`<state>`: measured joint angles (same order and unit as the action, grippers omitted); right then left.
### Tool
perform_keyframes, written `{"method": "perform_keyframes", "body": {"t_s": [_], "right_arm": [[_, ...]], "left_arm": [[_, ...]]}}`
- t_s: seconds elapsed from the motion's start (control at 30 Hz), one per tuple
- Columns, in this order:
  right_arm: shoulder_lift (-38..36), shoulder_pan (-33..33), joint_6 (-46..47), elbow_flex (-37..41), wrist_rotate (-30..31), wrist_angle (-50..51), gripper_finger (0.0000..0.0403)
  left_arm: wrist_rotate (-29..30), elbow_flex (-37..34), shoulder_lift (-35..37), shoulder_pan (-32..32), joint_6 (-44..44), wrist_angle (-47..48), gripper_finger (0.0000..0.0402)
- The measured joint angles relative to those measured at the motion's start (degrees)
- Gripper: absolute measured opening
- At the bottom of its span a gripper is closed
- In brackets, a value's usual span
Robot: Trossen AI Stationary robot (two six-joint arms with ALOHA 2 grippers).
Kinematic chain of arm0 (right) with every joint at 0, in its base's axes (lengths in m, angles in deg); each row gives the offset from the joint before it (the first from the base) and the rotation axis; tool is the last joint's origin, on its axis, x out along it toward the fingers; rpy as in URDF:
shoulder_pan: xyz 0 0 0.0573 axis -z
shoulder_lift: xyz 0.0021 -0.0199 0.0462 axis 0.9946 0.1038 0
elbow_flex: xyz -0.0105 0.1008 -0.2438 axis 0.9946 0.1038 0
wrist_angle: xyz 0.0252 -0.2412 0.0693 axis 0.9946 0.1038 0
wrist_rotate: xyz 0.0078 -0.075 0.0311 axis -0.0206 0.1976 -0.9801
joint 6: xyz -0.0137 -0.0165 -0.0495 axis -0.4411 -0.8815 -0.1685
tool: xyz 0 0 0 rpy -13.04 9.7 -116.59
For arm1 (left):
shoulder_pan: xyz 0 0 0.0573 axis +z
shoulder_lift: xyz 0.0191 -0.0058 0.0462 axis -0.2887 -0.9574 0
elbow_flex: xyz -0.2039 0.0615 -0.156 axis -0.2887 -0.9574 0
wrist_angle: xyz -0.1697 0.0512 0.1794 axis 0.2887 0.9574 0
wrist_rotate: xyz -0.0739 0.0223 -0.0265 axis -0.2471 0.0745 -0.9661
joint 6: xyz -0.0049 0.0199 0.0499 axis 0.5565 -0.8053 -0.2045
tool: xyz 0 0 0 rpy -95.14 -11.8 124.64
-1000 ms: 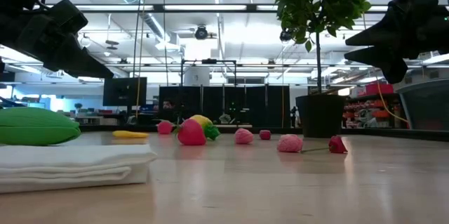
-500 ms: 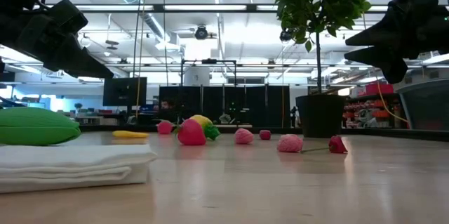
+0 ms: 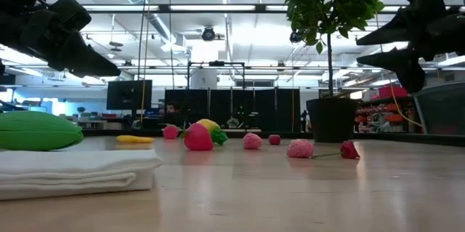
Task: Pick and placing Produce into tupperware
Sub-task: Put the left red strawberry into the gray bin
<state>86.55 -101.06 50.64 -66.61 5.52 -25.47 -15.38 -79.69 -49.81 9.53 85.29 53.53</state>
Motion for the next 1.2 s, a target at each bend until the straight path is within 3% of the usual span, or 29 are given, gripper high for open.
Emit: {"method": "perform_keyframes", "body": {"t_s": [0.43, 0.6, 1.03, 1.2], "right_arm": [[0.0, 0.0, 1.2, 0.0, 3.2, -2.1, 0.0185], [1.5, 0.0, 6.3, 0.0, 3.6, -2.0, 0.0185], [9.8, 0.0, 19.0, 0.0, 3.6, -2.0, 0.0185], [11.6, 0.0, 20.6, 0.0, 3.6, -2.0, 0.0185]], "left_arm": [[0.0, 0.2, 0.0, 0.0, -1.2, -3.3, 0.0142], [0.0, 0.2, 0.0, 0.0, -2.8, -4.0, 0.0146], [0.0, 0.3, 0.0, 0.0, 7.5, -20.6, 0.0142], [2.3, 0.3, 0.0, 0.7, -0.1, -21.8, 0.0148]]}}
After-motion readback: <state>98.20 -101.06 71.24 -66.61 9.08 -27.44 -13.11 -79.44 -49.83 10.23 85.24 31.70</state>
